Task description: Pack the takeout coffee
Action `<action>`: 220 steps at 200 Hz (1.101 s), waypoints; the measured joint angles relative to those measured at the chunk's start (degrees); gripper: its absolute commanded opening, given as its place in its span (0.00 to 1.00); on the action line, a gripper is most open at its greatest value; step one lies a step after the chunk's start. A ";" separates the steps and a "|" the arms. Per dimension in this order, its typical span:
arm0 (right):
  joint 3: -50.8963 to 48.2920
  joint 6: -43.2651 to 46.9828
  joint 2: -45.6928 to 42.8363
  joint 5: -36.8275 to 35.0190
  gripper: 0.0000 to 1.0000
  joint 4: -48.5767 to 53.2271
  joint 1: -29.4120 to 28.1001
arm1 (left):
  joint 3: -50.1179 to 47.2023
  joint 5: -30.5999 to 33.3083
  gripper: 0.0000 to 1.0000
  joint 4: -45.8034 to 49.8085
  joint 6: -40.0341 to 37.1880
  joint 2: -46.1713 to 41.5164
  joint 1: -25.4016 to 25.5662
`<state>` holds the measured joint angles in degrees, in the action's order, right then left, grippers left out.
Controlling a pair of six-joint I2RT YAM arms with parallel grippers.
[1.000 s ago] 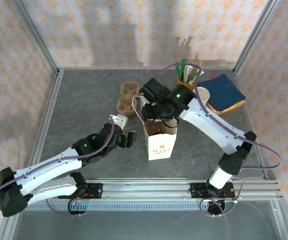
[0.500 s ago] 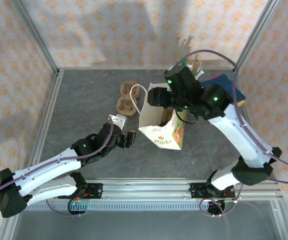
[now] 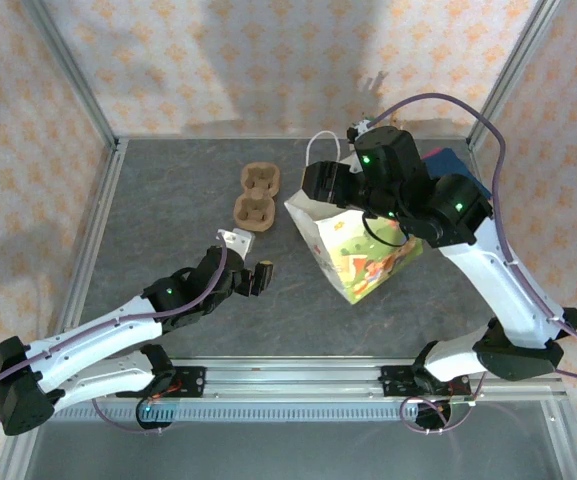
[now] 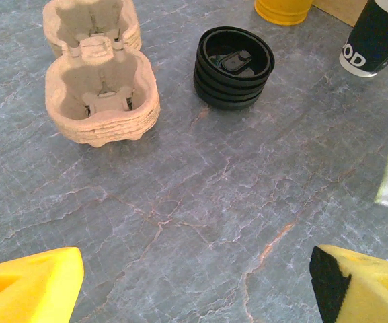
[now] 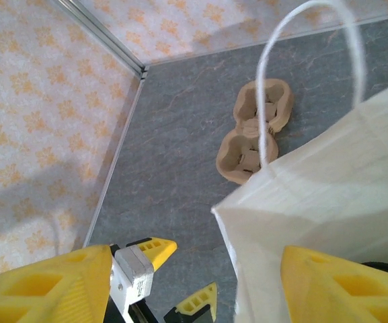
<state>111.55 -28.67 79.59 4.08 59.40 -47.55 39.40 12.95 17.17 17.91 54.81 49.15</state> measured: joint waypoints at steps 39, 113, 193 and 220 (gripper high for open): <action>-1.79 -0.07 0.07 2.49 0.65 -1.73 0.00 | 0.00 0.09 0.89 0.07 0.00 -0.55 0.00; -11.52 -1.68 0.28 9.49 0.63 -7.96 0.00 | 0.00 2.86 0.89 0.87 0.31 -4.76 0.00; -17.16 -3.10 2.95 13.60 0.63 -15.06 -0.44 | 0.00 5.57 0.89 2.14 1.33 -5.70 0.00; -18.43 -3.87 3.89 14.16 0.64 -16.50 -1.31 | 0.00 6.03 0.90 2.86 1.53 -5.73 0.00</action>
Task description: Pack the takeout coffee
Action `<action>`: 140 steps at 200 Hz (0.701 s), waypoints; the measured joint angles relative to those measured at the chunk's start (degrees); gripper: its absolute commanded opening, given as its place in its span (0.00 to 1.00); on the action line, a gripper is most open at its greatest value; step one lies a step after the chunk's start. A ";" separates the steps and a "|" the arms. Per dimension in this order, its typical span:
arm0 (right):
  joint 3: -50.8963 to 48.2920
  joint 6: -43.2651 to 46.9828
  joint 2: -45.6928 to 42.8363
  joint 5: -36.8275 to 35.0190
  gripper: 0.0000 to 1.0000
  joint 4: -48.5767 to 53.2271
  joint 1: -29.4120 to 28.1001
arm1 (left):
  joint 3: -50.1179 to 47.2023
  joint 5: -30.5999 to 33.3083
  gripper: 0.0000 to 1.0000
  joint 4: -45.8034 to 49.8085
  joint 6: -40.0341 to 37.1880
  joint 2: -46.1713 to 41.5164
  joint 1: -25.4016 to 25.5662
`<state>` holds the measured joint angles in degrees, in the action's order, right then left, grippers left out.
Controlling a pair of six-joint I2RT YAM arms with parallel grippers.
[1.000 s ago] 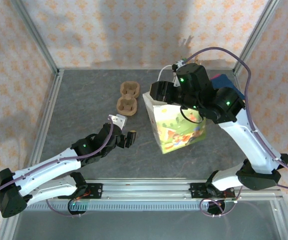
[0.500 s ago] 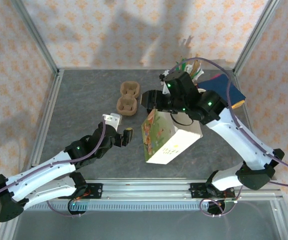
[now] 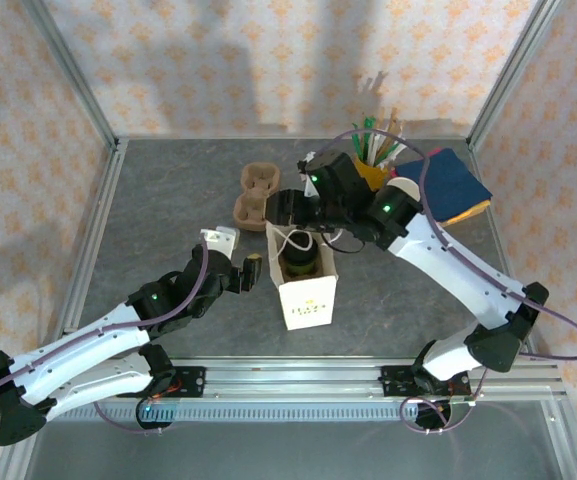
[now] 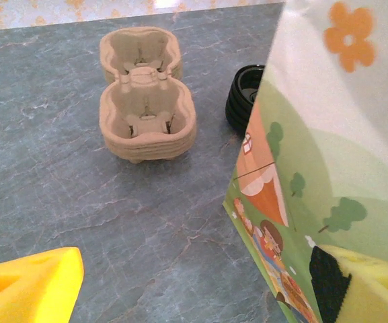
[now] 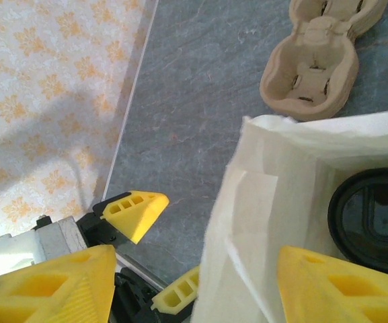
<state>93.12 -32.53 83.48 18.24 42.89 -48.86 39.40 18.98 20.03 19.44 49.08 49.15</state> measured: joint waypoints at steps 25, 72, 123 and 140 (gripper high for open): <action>-0.04 -0.33 0.61 0.37 0.65 -0.72 -1.09 | 0.00 0.70 0.90 0.37 0.02 -0.70 0.00; 2.29 -0.42 0.70 1.31 0.66 -0.98 -2.12 | 0.00 1.05 0.90 0.37 0.20 -1.99 0.00; 6.75 1.40 -0.22 -0.42 0.70 -1.42 -2.10 | 1.77 1.05 0.91 1.68 0.63 -1.99 0.00; 7.02 2.49 -1.92 -1.66 0.71 -1.38 -1.33 | 3.43 1.03 0.91 2.23 0.66 -1.99 0.00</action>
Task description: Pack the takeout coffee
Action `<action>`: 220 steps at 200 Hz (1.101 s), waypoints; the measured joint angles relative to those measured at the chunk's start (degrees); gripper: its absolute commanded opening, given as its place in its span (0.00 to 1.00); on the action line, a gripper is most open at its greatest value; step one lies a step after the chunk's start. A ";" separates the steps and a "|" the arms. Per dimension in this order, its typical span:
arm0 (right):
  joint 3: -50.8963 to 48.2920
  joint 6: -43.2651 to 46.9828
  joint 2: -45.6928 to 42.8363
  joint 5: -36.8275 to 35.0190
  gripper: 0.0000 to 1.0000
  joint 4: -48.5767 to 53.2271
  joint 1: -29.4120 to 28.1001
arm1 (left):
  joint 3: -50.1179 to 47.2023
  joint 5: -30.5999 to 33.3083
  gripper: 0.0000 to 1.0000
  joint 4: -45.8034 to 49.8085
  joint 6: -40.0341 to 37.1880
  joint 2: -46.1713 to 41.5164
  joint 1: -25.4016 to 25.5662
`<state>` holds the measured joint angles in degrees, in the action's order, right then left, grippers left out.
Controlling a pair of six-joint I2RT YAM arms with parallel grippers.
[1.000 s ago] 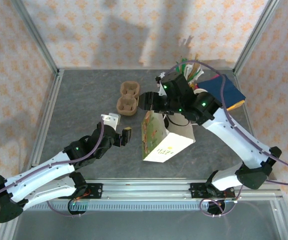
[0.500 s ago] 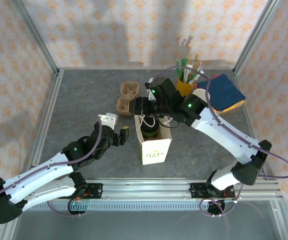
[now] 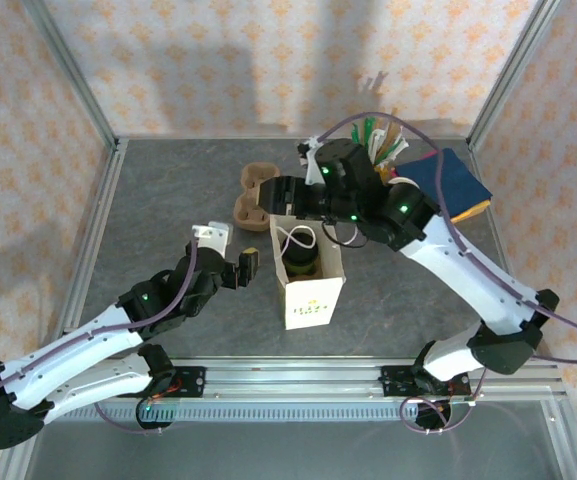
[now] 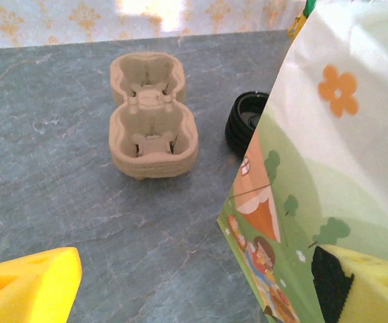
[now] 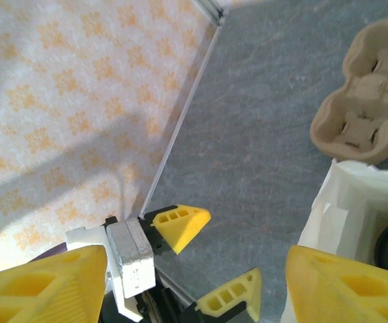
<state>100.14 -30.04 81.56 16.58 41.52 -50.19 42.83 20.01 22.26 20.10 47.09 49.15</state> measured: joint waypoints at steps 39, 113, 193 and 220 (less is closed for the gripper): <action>0.00 2.82 -5.68 -5.11 0.80 0.07 4.79 | 6.12 -0.59 0.91 2.47 0.92 0.61 0.00; -2.43 6.88 -14.36 -10.34 0.84 1.25 19.19 | 23.56 -7.87 0.89 8.48 4.72 9.29 0.00; -12.72 8.31 -15.23 -3.26 0.80 4.74 25.29 | 37.18 -10.88 0.85 17.81 13.60 22.29 -0.07; -15.39 8.81 -15.30 -1.11 0.79 4.74 28.44 | 37.16 -12.59 0.81 18.75 16.20 23.50 -1.62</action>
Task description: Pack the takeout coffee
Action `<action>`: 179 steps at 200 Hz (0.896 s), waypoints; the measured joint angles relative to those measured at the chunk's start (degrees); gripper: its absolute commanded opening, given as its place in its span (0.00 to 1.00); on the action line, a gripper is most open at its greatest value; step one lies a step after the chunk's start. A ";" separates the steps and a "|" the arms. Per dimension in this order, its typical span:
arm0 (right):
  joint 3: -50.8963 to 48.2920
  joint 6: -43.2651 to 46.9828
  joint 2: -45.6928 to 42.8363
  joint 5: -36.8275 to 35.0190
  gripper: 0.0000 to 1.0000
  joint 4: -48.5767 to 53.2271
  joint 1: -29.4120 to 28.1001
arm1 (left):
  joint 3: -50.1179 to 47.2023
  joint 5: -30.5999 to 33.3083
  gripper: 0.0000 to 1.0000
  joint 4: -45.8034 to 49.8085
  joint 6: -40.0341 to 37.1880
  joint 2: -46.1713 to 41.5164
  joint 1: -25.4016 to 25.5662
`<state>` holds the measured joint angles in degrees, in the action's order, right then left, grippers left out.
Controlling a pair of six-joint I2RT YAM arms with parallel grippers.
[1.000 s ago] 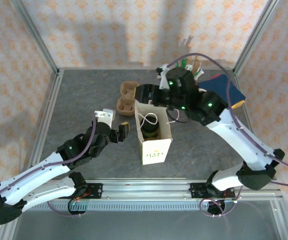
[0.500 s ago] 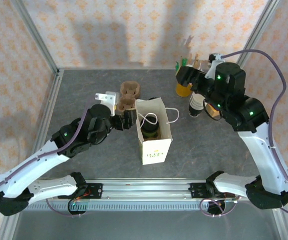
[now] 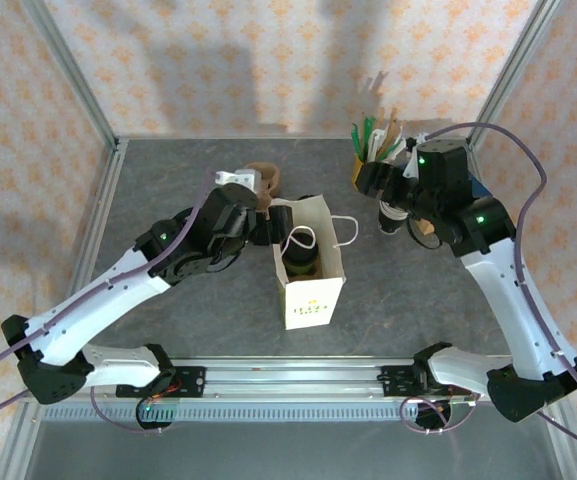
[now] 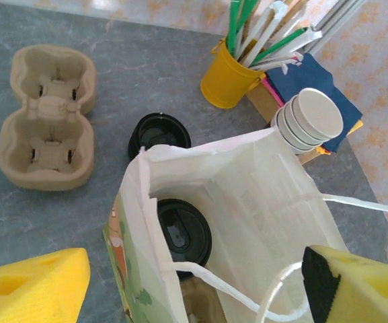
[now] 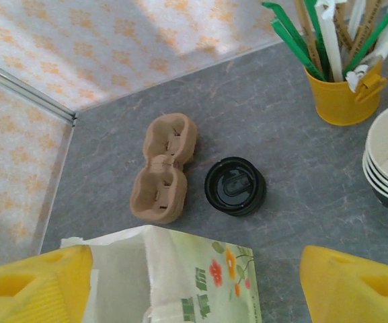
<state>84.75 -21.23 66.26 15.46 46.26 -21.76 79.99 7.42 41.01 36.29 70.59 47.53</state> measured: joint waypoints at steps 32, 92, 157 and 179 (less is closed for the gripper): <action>-2.19 0.79 -0.04 2.80 0.77 -0.28 2.97 | -1.90 -3.41 0.72 -0.17 2.27 0.17 -3.15; -4.48 2.64 0.24 5.68 0.75 -3.10 7.43 | -5.01 -9.03 0.44 -1.49 3.69 3.08 -4.42; -6.67 2.89 4.26 6.71 0.72 -8.39 11.10 | -5.49 -12.81 0.22 -1.64 1.92 3.37 -9.16; -6.64 2.91 5.75 6.91 0.72 -9.73 11.10 | -5.49 -13.66 0.21 -1.62 0.68 3.41 -9.81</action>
<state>78.11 -18.33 72.01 22.37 36.53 -10.66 74.50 -6.24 39.40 36.97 74.00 37.71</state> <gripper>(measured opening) 0.722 0.212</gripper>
